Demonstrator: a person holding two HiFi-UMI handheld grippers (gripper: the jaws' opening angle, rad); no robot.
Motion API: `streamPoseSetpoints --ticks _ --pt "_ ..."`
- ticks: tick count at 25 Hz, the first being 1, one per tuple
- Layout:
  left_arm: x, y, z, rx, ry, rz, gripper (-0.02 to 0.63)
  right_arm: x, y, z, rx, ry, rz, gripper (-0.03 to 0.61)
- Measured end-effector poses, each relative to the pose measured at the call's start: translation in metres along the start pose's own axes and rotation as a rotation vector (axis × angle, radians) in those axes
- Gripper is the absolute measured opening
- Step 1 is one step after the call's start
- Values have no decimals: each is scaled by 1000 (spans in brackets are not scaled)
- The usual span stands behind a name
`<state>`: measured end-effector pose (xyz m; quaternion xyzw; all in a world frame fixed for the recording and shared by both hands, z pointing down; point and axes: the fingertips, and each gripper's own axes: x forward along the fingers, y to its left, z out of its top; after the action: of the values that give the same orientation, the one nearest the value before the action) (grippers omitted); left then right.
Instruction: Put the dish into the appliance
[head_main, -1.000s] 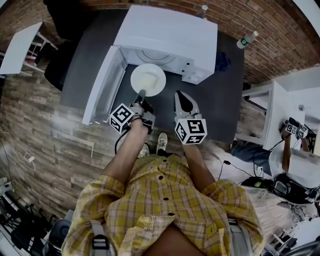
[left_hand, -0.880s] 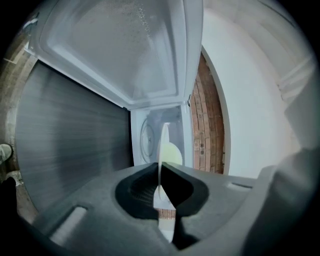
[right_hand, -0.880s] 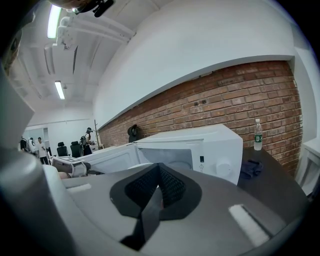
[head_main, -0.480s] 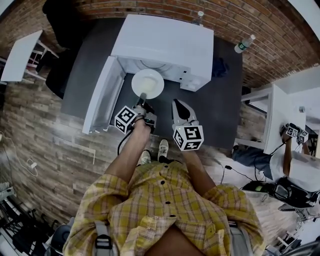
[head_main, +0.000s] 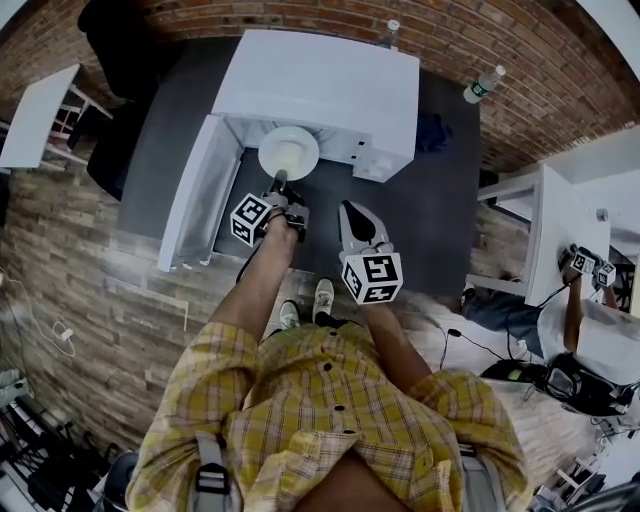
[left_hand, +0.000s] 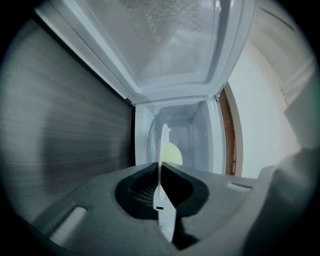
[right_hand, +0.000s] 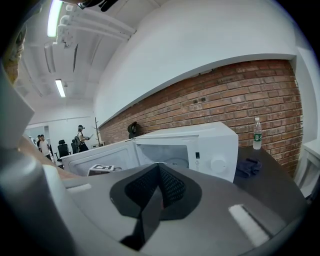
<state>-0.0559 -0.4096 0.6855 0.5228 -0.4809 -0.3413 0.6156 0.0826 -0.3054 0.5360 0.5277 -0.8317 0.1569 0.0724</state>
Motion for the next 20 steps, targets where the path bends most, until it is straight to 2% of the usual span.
streamPoseSetpoints --ticks 5,20 --pt "16 6 5 40 -2 3 9 -1 2 4 -19 -5 7 5" --pt "47 23 2 11 14 42 9 -8 -9 0 -28 5 -19 5"
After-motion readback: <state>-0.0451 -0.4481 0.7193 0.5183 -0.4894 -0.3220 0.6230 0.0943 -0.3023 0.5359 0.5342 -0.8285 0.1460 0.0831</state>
